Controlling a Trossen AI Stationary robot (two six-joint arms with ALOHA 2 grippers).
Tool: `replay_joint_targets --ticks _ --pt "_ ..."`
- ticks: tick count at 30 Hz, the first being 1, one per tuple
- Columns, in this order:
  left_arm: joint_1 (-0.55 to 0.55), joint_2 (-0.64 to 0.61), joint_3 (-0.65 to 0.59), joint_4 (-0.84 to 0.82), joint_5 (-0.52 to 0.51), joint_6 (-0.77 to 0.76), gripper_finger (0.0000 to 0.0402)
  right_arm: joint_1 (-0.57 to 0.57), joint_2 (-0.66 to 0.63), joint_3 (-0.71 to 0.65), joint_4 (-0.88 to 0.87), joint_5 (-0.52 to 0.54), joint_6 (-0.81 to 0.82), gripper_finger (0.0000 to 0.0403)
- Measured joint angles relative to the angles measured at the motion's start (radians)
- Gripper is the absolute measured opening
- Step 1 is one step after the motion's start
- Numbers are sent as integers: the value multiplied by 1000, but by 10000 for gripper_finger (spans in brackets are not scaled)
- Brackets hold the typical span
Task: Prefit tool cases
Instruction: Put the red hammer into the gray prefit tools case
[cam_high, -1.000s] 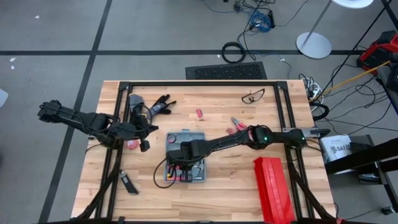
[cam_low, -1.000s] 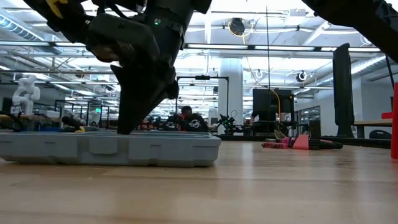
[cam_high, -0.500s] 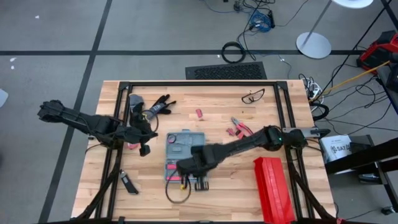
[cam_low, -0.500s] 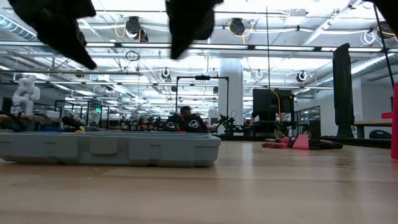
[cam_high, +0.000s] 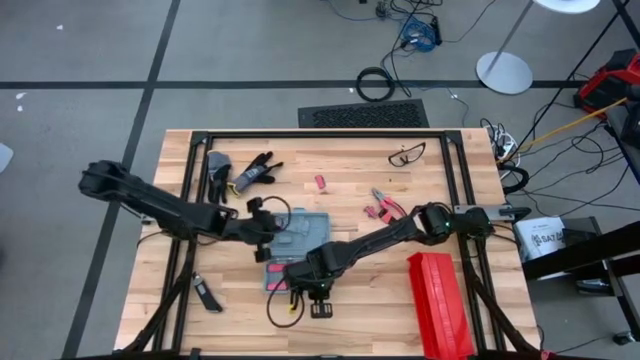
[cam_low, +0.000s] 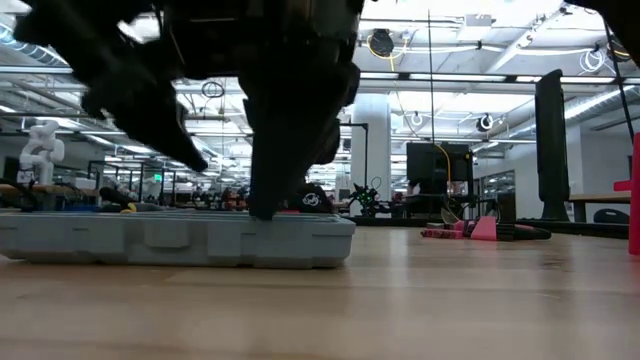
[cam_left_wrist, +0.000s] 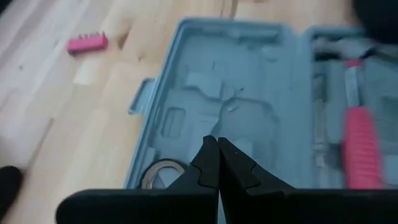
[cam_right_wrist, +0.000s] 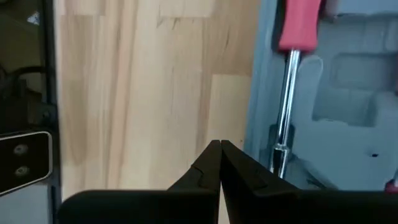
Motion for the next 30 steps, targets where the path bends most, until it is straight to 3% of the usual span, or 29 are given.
replay_joint_targets --ticks 4,8,15,26,30 --pt "23 109 0 49 11 -15 0 -20 -4 -8 -38 -19 -17 0" --pt "31 169 0 55 40 -60 0 -37 -7 -6 -182 -7 -43 0" --pt "26 171 3 58 120 -121 0 -74 -24 -10 -424 182 -91 0" --pt "11 170 32 147 135 -122 0 -156 -141 -10 -473 360 -108 0" --pt "14 161 32 58 78 -106 0 -156 -182 -7 -292 370 -120 0"
